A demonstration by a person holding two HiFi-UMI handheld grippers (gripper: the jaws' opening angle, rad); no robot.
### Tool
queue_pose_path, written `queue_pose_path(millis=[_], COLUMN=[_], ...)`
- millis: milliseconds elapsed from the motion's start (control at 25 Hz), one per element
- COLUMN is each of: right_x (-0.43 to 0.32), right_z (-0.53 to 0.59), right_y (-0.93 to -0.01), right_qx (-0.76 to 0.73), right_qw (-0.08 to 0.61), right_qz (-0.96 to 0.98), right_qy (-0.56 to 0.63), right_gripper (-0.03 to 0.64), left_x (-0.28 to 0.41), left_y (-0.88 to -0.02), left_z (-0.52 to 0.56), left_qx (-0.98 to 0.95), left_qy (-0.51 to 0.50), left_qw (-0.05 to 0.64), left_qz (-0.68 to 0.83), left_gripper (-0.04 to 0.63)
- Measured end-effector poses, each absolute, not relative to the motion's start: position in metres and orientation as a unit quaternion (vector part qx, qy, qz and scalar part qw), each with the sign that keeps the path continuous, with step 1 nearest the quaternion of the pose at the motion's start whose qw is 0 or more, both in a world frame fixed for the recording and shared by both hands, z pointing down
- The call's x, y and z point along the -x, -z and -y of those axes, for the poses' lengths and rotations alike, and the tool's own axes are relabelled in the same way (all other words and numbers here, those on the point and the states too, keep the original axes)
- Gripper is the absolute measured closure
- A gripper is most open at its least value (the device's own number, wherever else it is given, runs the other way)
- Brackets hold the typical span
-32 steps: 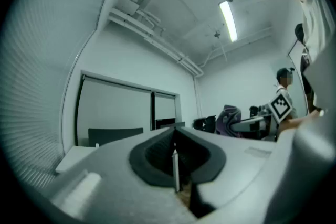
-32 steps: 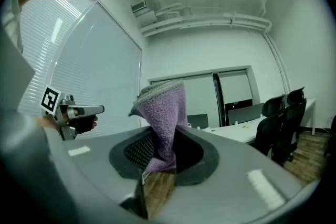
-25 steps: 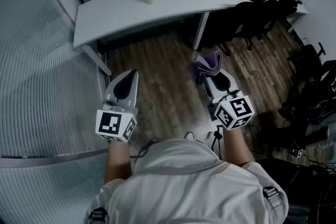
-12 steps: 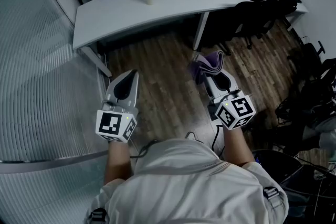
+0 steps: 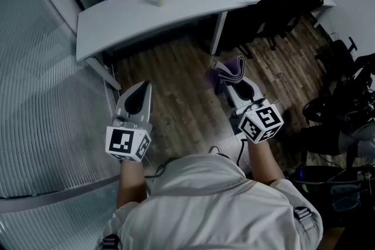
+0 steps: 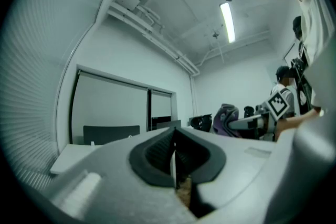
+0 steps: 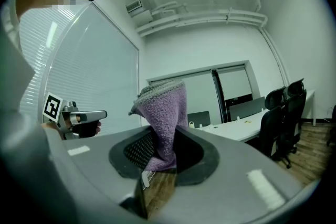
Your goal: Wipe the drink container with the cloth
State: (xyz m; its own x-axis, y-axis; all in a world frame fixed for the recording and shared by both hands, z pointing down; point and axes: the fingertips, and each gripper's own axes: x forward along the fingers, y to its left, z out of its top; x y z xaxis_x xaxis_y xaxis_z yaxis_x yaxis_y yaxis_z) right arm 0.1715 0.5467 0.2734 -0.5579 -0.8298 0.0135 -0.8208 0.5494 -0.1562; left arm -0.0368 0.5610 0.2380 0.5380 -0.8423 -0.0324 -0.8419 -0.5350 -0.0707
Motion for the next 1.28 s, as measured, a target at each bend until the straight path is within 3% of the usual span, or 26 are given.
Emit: queue_pose_path(millis=[600, 1280], right_x=[-0.086, -0.121], right_z=[-0.552, -0.368], right_y=[-0.295, -0.303], right_qx=[0.484, 0.446], right_qw=[0.012, 0.004], right_qz=[-0.87, -0.891], right_qy=[0.087, 0.08], right_gripper=[0.52, 0.52], left_x=[0.124, 0.09], left_y=[-0.258, -0.28], left_z=[-0.559, -0.399], left_qx=[0.884, 0.863], left_qy=[-0.007, 0.0], left_qw=[0.023, 0.017], left_qz=[-0.467, -0.504], left_gripper=[0.591, 0.591])
